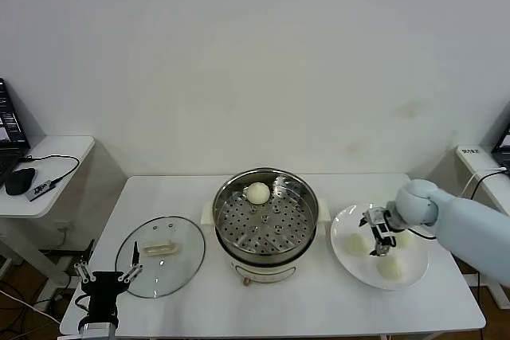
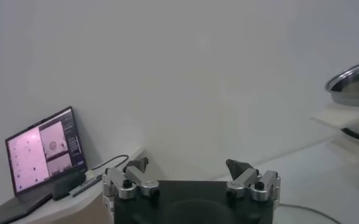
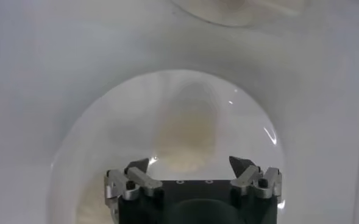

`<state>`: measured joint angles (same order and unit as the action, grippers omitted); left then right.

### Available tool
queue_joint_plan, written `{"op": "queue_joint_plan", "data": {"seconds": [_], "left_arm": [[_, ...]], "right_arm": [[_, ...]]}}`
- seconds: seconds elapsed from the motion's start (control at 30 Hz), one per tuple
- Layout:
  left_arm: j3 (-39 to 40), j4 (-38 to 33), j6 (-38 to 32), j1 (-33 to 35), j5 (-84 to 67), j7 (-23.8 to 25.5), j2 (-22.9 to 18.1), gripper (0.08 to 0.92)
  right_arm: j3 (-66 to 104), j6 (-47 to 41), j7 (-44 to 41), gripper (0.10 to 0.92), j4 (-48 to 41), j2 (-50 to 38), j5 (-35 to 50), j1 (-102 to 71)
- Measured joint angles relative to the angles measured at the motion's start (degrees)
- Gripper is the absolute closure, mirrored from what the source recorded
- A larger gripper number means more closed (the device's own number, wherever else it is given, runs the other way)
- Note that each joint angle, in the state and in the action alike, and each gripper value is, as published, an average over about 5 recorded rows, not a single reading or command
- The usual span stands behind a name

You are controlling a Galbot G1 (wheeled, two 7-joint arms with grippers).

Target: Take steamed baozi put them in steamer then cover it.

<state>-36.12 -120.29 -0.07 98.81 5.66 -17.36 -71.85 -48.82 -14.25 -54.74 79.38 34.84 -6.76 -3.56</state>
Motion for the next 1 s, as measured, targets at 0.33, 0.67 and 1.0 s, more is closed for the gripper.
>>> {"op": "queue_joint_plan", "data": {"seconds": [0.33, 0.67, 1.0], "left_arm": [[0.0, 0.1, -0.1, 0.0, 0.1, 0.0, -0.1, 0.177], [0.3, 0.1, -0.1, -0.1, 0.1, -0.1, -0.3, 0.177], [0.4, -0.5, -0.1, 0.0, 0.1, -0.2, -0.2, 0.177]], "right_arm": [[1.2, -0.8, 0.1, 0.334, -2.3, 2.9, -1.0, -2.0], [0.8, -0.8, -1.2, 0.45, -2.2, 2.8, -0.2, -0.8], [-1.1, -0.6, -3.6, 0.465, -0.6, 0.9, 2.2, 5.0]]}}
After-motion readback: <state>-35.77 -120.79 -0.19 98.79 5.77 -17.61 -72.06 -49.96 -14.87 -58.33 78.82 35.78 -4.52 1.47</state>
